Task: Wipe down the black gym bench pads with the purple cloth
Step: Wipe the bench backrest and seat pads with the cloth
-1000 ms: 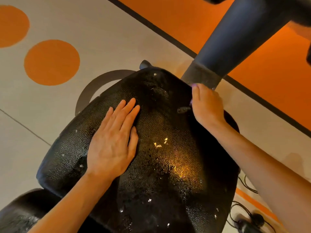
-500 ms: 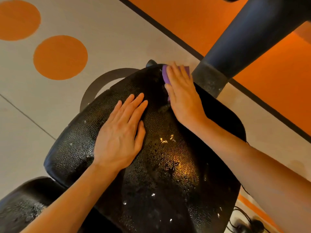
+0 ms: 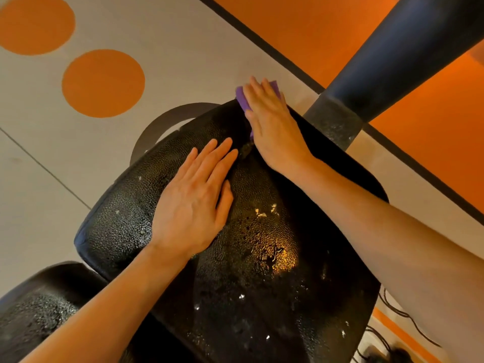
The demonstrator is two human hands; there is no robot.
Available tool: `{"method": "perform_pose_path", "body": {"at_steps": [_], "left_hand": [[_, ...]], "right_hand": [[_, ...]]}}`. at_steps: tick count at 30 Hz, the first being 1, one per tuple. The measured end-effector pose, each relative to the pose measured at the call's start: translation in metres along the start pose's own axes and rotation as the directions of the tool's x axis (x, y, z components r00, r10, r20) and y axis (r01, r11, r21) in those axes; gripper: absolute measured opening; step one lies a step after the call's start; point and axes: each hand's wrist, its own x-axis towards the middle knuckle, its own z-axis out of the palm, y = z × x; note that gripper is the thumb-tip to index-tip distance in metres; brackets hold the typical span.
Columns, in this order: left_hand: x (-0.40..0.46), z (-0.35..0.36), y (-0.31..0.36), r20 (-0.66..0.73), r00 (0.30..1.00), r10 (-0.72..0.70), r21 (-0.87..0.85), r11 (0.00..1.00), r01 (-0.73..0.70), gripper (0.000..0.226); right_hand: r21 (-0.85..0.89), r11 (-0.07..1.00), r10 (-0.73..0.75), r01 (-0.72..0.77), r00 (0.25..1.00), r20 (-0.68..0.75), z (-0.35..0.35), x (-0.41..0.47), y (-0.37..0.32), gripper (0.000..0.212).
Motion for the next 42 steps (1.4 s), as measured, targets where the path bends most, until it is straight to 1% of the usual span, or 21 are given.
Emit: {"method": "perform_pose_path", "body": {"at_steps": [5, 8, 11, 13, 15, 17, 19, 22, 24, 25, 27, 29, 30, 31, 33, 35, 36, 38, 40, 41, 42], "left_hand": [[-0.001, 0.000, -0.002, -0.003, 1.000, 0.012, 0.001, 1.000, -0.012, 0.051], [0.000, 0.000, -0.001, -0.016, 1.000, 0.021, 0.011, 1.000, -0.021, 0.051], [-0.001, 0.001, -0.002, -0.008, 1.000, 0.018, 0.027, 0.999, -0.018, 0.051], [-0.001, -0.001, -0.003, 0.003, 1.000, 0.028, 0.016, 0.999, -0.028, 0.050], [-0.003, -0.006, -0.001, -0.004, 0.999, 0.032, -0.044, 0.999, -0.032, 0.050], [-0.014, -0.013, 0.000, -0.028, 0.999, -0.036, -0.116, 0.993, 0.033, 0.050], [-0.035, -0.020, -0.005, -0.052, 0.987, -0.155, -0.141, 0.979, 0.147, 0.052], [-0.068, -0.022, -0.016, -0.094, 0.944, -0.315, -0.133, 0.944, 0.302, 0.055], [-0.076, -0.019, -0.019, -0.119, 0.920, -0.373, -0.105, 0.926, 0.362, 0.056], [-0.076, -0.017, -0.017, -0.138, 0.909, -0.393, -0.085, 0.919, 0.385, 0.056], [-0.073, -0.014, -0.014, -0.168, 0.891, -0.422, -0.064, 0.906, 0.417, 0.055], [-0.071, -0.013, -0.012, -0.167, 0.887, -0.431, -0.052, 0.902, 0.429, 0.055], [-0.072, -0.013, -0.012, -0.163, 0.886, -0.434, -0.047, 0.901, 0.432, 0.055], [-0.072, -0.013, -0.013, -0.161, 0.885, -0.436, -0.046, 0.899, 0.434, 0.056], [-0.071, -0.014, -0.013, -0.160, 0.884, -0.438, -0.047, 0.898, 0.437, 0.056], [-0.070, -0.014, -0.012, -0.166, 0.881, -0.442, -0.053, 0.896, 0.440, 0.056], [-0.069, -0.013, -0.012, -0.165, 0.881, -0.443, -0.049, 0.896, 0.442, 0.056], [-0.070, -0.014, -0.012, -0.157, 0.882, -0.444, -0.038, 0.896, 0.443, 0.056], [-0.070, -0.014, -0.012, -0.156, 0.884, -0.442, -0.038, 0.897, 0.441, 0.057], [-0.070, -0.014, -0.012, -0.156, 0.887, -0.435, -0.035, 0.900, 0.435, 0.057], [-0.071, -0.014, -0.013, -0.160, 0.888, -0.431, -0.035, 0.901, 0.432, 0.057]], "right_hand": [[0.035, 0.991, -0.129, 0.126, 0.986, 0.103, -0.012, -0.133, 0.012, 0.054], [0.071, 0.993, -0.097, 0.092, 0.993, 0.073, -0.005, -0.092, 0.011, 0.051], [-0.008, 0.999, -0.049, 0.049, 0.999, 0.022, 0.004, -0.013, -0.003, 0.051], [-0.001, 0.998, -0.066, 0.066, 0.998, 0.021, 0.006, -0.023, -0.001, 0.051], [0.040, 0.995, -0.099, 0.096, 0.992, 0.074, 0.001, -0.079, 0.004, 0.052], [0.044, 0.991, -0.132, 0.127, 0.982, 0.134, -0.005, -0.123, 0.007, 0.053], [0.042, 0.992, -0.120, 0.116, 0.988, 0.099, -0.004, -0.102, 0.006, 0.053], [-0.030, 0.997, 0.070, -0.070, 0.997, 0.016, 0.004, -0.026, -0.013, 0.057], [-0.013, 0.983, 0.182, -0.183, 0.982, -0.052, 0.012, -0.010, -0.030, 0.055], [0.005, 0.985, 0.171, -0.171, 0.984, -0.050, 0.016, -0.015, -0.039, 0.053], [0.037, 0.999, -0.032, 0.031, 0.999, 0.024, 0.017, -0.033, -0.052, 0.051], [0.058, 0.951, -0.308, 0.303, 0.943, 0.128, 0.009, -0.036, -0.040, 0.051], [0.059, 0.925, -0.381, 0.376, 0.909, 0.172, 0.003, -0.028, -0.026, 0.052], [0.059, 0.923, -0.383, 0.379, 0.901, 0.201, -0.003, -0.019, -0.011, 0.051], [0.079, 0.974, -0.221, 0.210, 0.960, 0.170, -0.010, -0.007, 0.010, 0.049], [0.040, 0.999, -0.031, 0.029, 0.998, 0.055, -0.005, -0.009, -0.009, 0.049], [-0.002, 1.000, -0.027, 0.027, 1.000, -0.007, 0.004, -0.014, -0.032, 0.049], [0.001, 0.967, -0.256, 0.256, 0.967, -0.012, 0.024, -0.030, -0.083, 0.050], [0.095, 0.887, -0.461, 0.452, 0.881, 0.103, 0.029, -0.041, -0.097, 0.052], [0.102, 0.866, -0.499, 0.489, 0.857, 0.127, 0.024, -0.037, -0.085, 0.054], [0.080, 0.881, -0.473, 0.466, 0.874, 0.114, 0.017, -0.030, -0.064, 0.058]]}}
